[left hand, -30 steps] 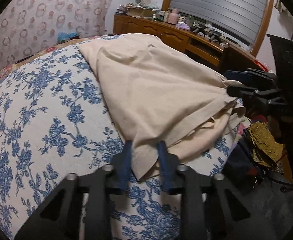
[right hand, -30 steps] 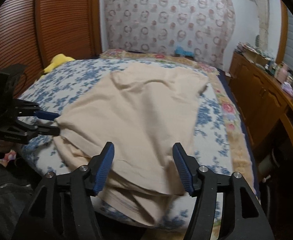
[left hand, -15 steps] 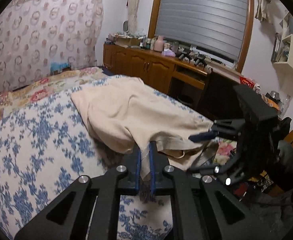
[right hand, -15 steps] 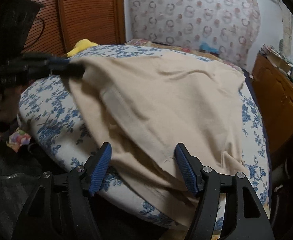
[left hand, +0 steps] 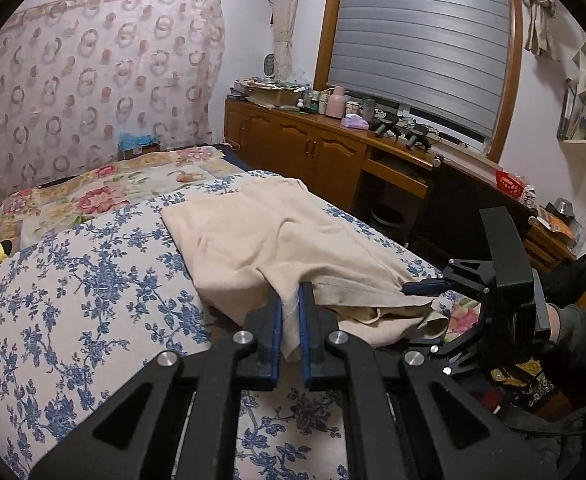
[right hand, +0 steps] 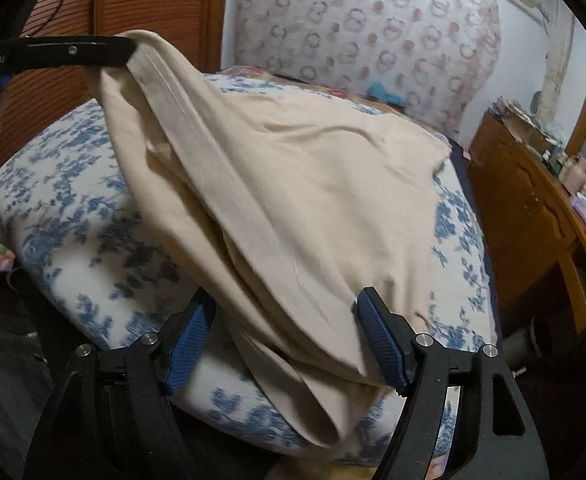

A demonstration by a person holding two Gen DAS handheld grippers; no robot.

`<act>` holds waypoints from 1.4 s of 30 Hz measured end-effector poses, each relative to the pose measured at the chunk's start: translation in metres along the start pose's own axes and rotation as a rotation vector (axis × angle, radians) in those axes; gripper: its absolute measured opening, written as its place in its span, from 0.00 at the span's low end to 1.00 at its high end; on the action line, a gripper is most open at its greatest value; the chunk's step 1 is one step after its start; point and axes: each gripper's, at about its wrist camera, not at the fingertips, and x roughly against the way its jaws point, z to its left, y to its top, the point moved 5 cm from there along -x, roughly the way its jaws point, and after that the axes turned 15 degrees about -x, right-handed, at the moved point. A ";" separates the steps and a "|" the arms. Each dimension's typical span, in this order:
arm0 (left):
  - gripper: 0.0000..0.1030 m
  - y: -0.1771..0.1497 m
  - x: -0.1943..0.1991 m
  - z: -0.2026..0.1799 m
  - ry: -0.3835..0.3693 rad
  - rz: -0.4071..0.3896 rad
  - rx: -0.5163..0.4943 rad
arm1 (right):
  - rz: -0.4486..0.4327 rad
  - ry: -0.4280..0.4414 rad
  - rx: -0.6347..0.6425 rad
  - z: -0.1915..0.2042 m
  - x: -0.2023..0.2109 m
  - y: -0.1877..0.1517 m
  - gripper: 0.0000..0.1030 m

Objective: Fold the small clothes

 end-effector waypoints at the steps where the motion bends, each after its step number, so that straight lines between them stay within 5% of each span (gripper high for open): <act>1: 0.05 0.000 0.000 0.000 0.001 0.000 0.002 | 0.002 -0.009 0.001 -0.003 -0.001 -0.001 0.67; 5: 0.05 -0.001 -0.001 0.002 0.007 0.003 0.010 | 0.012 -0.023 -0.014 -0.015 -0.003 0.000 0.41; 7: 0.05 -0.002 -0.002 0.004 0.011 0.003 0.014 | 0.003 -0.008 -0.020 -0.020 -0.001 0.003 0.18; 9: 0.05 -0.002 -0.002 0.009 0.018 0.002 0.019 | -0.028 -0.018 -0.006 -0.024 0.005 0.009 0.11; 15: 0.05 0.016 -0.014 0.042 0.050 -0.014 0.052 | -0.158 -0.033 -0.004 -0.042 0.027 0.069 0.08; 22: 0.05 0.047 -0.050 0.090 0.104 -0.001 0.067 | -0.212 -0.031 0.030 -0.058 0.010 0.142 0.08; 30: 0.05 0.069 -0.117 0.149 0.127 0.069 0.096 | -0.161 0.001 0.030 -0.089 -0.056 0.200 0.08; 41: 0.05 0.091 -0.189 0.187 0.111 0.129 0.094 | -0.055 0.007 -0.038 -0.127 -0.123 0.226 0.09; 42: 0.06 0.091 -0.194 0.189 0.108 0.137 0.096 | -0.050 -0.001 -0.050 -0.129 -0.128 0.228 0.15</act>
